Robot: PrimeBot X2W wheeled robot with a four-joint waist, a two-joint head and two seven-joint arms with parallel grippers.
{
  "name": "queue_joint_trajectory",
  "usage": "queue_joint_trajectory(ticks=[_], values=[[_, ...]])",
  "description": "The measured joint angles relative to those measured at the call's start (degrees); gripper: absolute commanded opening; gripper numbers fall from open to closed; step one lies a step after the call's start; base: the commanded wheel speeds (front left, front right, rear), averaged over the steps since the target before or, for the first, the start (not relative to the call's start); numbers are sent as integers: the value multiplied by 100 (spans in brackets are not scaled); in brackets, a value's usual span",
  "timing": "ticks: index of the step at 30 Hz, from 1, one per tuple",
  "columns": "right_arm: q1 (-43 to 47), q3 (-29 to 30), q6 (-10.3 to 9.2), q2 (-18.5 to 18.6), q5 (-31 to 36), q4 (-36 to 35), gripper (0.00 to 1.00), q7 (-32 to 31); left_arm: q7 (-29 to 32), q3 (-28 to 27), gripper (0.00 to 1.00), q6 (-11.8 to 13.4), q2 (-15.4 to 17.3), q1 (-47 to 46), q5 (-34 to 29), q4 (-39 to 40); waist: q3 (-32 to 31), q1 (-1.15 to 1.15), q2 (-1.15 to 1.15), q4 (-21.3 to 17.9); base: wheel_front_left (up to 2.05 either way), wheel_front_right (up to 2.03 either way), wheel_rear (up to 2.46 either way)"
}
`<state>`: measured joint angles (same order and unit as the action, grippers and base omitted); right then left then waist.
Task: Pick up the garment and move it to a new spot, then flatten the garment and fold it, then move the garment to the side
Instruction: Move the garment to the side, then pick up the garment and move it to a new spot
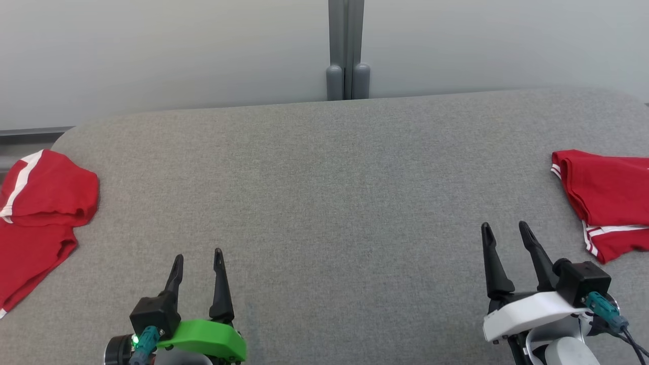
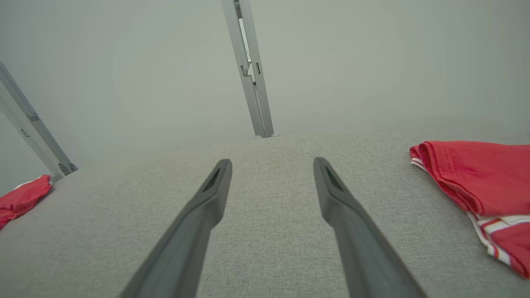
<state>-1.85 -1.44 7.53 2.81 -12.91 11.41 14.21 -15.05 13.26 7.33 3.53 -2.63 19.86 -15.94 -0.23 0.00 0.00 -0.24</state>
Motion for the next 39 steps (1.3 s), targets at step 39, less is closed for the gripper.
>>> queue_joint_trajectory(ticks=[39], values=[[243, -218, -1, 1, 44, -135, 100, -289, 0, -34, 100, -87, -55, 67, -129, -62, -29, 0, 0, 41, 0, 0, 0]])
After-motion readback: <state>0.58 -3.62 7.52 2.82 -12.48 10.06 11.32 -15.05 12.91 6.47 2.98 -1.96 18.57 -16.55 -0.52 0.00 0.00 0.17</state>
